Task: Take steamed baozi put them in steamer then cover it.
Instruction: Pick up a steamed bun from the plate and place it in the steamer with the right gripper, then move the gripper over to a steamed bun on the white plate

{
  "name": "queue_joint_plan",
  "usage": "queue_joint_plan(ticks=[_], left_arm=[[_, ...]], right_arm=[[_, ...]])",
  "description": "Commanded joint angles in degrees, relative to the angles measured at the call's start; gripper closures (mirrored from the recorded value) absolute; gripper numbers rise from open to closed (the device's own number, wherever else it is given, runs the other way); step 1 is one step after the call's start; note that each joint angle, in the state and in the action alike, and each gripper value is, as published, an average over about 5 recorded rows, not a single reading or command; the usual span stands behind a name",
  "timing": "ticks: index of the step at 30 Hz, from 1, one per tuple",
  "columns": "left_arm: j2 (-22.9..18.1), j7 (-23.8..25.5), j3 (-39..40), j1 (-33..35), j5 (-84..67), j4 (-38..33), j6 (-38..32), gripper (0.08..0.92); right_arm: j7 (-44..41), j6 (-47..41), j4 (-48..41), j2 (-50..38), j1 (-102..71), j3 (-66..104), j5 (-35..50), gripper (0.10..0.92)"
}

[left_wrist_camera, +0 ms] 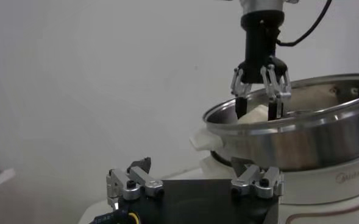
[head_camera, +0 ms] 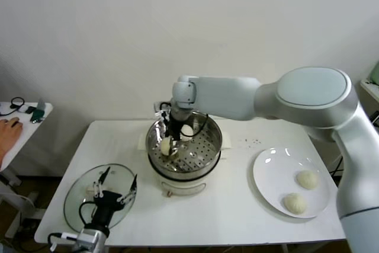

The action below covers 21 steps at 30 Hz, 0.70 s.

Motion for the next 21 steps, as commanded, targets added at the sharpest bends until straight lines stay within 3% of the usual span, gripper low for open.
queue_joint_plan(ticks=[1,5,11,21], left_arm=[[0.3,0.0,-0.1,0.0,-0.1,0.4,0.0,0.177],[0.3,-0.1,-0.2,-0.2,-0.2,0.6,-0.1,0.177],[0.4,-0.4,-0.4,0.0,-0.5,0.9,0.0,0.177],[0.0,-1.2,0.0,0.3,-1.0,1.0,0.3,0.177]], right_arm=[[0.3,0.0,-1.8,2.3,-1.8,-0.8,-0.5,0.304],[-0.1,-0.1,-1.1,1.8,-1.4,-0.7,-0.5,0.23],[-1.7,0.3,4.4,-3.1,3.9,-1.1,0.3,0.203],[-4.3,1.5,23.1,-23.0,20.0,-7.2,0.8,0.203]])
